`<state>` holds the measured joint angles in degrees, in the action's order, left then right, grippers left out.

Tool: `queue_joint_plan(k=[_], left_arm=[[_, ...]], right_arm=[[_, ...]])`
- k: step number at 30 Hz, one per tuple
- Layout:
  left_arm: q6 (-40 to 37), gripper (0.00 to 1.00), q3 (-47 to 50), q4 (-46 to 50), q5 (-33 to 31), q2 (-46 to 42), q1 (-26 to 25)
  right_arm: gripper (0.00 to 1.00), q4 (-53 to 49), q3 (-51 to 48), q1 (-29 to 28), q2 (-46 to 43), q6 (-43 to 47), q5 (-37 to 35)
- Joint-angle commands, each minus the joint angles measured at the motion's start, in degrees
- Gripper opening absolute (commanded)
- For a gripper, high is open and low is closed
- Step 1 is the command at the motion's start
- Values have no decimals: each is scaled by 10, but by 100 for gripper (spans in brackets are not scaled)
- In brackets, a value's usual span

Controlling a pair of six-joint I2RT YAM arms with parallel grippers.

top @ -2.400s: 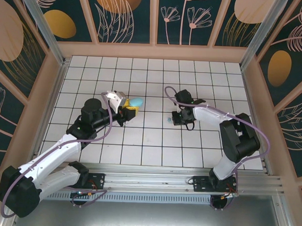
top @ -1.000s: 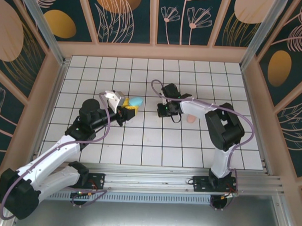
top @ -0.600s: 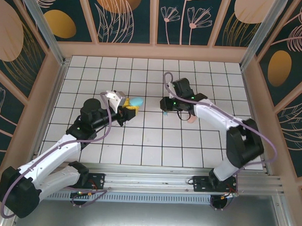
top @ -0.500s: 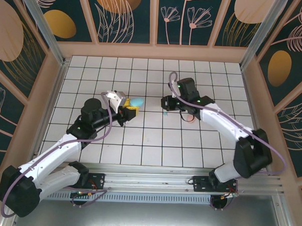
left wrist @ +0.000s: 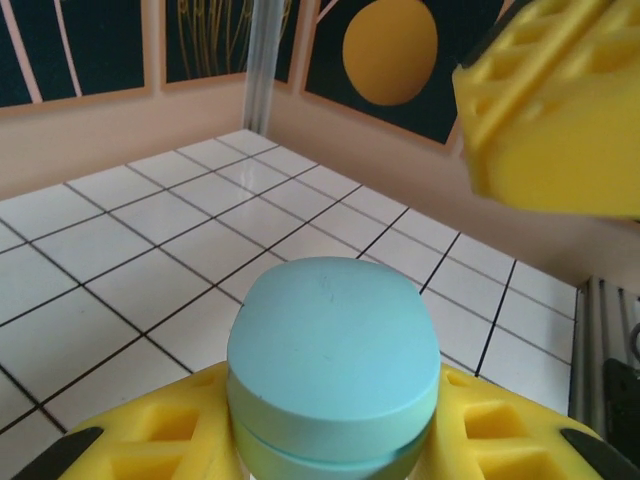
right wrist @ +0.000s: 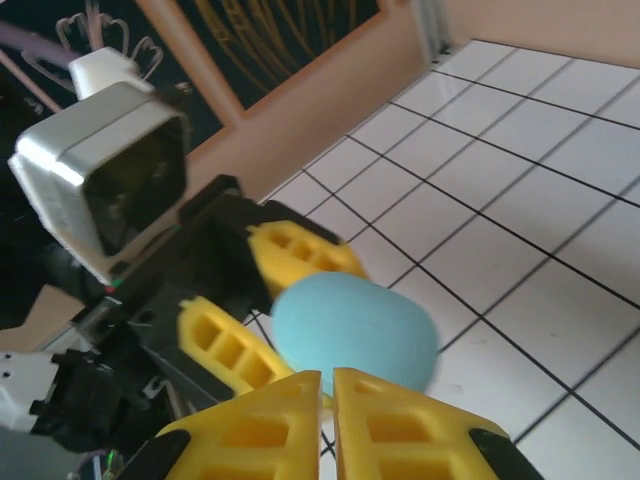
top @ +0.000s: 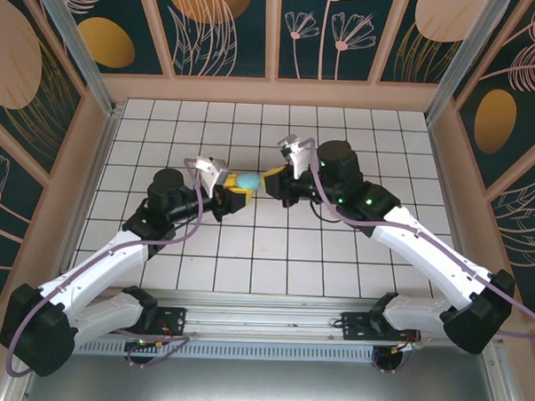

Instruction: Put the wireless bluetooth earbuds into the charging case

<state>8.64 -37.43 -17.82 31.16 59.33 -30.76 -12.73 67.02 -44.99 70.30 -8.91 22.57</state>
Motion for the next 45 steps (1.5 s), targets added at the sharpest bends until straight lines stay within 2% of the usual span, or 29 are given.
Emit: queue_joint_plan(k=[1, 3, 7, 12, 23, 35, 45], left_arm=[[15, 0, -19, -39, 31, 3, -2], [17, 0, -17, -42, 38, 0, -2], [16, 0, -15, -38, 38, -10, -2], [14, 0, -16, -32, 35, -17, -2], [20, 0, -28, -47, 39, -2, -2], [27, 0, -27, -52, 41, -2, -2], [32, 0, -22, -62, 54, -2, -2]], right_arm=[[9, -23, 25, -9, 26, 26, -14], [7, -27, 32, -8, 36, 33, -28], [4, -24, 41, -7, 43, 41, -9], [0, -13, 23, -8, 19, 31, -7], [0, -18, -4, -35, -19, 20, -22], [0, -40, 22, -36, 34, 51, -31], [0, -45, 59, 8, 56, 42, -65]])
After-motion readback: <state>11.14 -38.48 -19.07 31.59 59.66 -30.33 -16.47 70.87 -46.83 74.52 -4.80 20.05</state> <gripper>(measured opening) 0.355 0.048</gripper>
